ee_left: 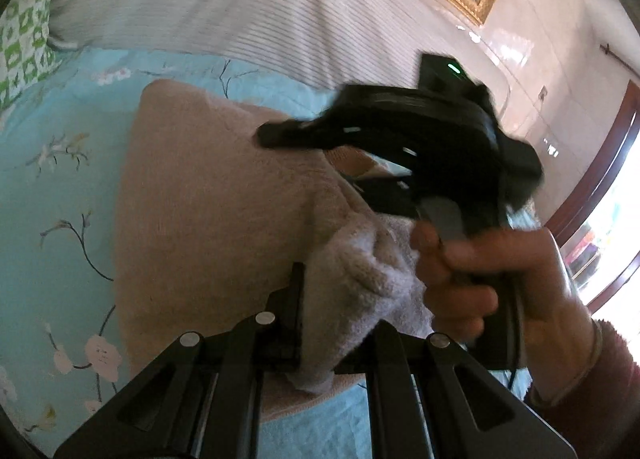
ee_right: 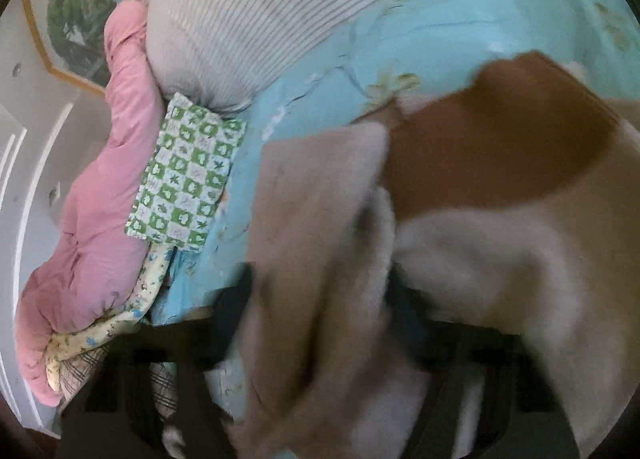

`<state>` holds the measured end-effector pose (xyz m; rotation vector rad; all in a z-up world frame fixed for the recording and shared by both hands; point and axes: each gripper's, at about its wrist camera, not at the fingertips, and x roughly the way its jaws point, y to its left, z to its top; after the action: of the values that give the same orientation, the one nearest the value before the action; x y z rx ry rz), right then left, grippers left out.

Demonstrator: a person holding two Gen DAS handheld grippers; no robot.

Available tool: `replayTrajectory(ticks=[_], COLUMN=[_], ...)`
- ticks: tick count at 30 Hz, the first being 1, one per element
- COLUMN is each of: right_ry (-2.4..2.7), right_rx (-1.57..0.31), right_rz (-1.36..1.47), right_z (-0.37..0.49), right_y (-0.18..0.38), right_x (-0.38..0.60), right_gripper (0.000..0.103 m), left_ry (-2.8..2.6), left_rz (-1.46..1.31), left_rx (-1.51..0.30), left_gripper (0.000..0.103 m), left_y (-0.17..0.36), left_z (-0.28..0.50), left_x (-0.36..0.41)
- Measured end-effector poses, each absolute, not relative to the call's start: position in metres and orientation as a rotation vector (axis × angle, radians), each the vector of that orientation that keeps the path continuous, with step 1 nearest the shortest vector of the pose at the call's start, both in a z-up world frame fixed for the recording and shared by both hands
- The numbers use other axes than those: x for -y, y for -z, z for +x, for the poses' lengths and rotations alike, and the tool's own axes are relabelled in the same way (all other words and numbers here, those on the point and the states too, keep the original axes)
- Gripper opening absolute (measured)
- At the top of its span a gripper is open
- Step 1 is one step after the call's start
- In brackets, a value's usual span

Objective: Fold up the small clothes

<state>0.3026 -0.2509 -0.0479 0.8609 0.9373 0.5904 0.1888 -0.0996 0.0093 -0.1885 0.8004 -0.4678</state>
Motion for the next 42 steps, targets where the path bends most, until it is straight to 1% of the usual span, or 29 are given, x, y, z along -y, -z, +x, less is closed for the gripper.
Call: replayTrajectory(ticks=[1,2,3,8,11,14,17,22,26,31,33,37,38,39,40,41,42], right_ry=[-0.595,-0.591,-0.594,-0.587,-0.511,-0.425,-0.371,-0.347,-0.338,-0.304,-0.292,-0.271,-0.261,-0.25,-0.238,-0.218,-0.19], right_rx=[-0.942,-0.937,-0.924,-0.8,-0.786,-0.809,-0.84,-0.869,-0.87,-0.874,-0.876,-0.882,-0.889,-0.892,-0.893,-0.894,-0.896], right_rz=[0.857,0.845,0.833,0.74,0.694,0.671,0.655,0.642,0.61,0.557,0.564,0.552,0.552,0.559,0.563,0.564,0.572], right_z=[0.307,0.309,0.309,0.286,0.271,0.259,0.253,0.252,0.255,0.251,0.25,0.25,0.25,0.248,0.246,0.244,0.239], right_y=[0.045,0.039,0.032,-0.021,-0.029,-0.015,0.011,0.042,0.048,0.048,0.048,0.048,0.047,0.047,0.046,0.045,0.043], right_x=[0.249,0.249,0.252,0.287,0.318,0.344,0.361,0.37,0.371,0.37,0.373,0.374,0.375,0.378,0.379,0.382,0.387], right_gripper=[0.024,0.019,0.018,0.017,0.017,0.017,0.017,0.016,0.016,0.016,0.016,0.017,0.018,0.022,0.025,0.034,0.048], left_ry=[0.465,0.465,0.468,0.551,0.585,0.616,0.621,0.612,0.613,0.639,0.647,0.676,0.69,0.699,0.708,0.714,0.711], left_rz=[-0.179,-0.171,-0.167,-0.16,-0.136,-0.133,-0.121,-0.111,-0.125,-0.158,-0.178,-0.194,-0.2,-0.206,-0.216,-0.222,-0.223], left_rx=[-0.793,-0.78,-0.772,-0.726,-0.722,-0.752,-0.824,-0.875,-0.892,-0.922,-0.933,-0.956,-0.955,-0.952,-0.947,-0.935,-0.918], left_gripper=[0.006,0.007,0.007,0.007,0.007,0.007,0.007,0.008,0.01,0.02,0.028,0.041,0.046,0.053,0.056,0.06,0.063], left_y=[-0.014,-0.022,-0.025,-0.057,-0.055,-0.04,-0.012,0.011,0.017,0.019,0.018,0.009,0.005,0.001,-0.006,-0.012,-0.019], left_z=[0.189,0.188,0.187,0.188,0.188,0.193,0.209,0.218,0.225,0.215,0.213,0.202,0.198,0.192,0.186,0.179,0.174], left_x=[0.099,0.102,0.103,0.138,0.17,0.195,0.217,0.226,0.225,0.229,0.226,0.219,0.215,0.21,0.201,0.193,0.183])
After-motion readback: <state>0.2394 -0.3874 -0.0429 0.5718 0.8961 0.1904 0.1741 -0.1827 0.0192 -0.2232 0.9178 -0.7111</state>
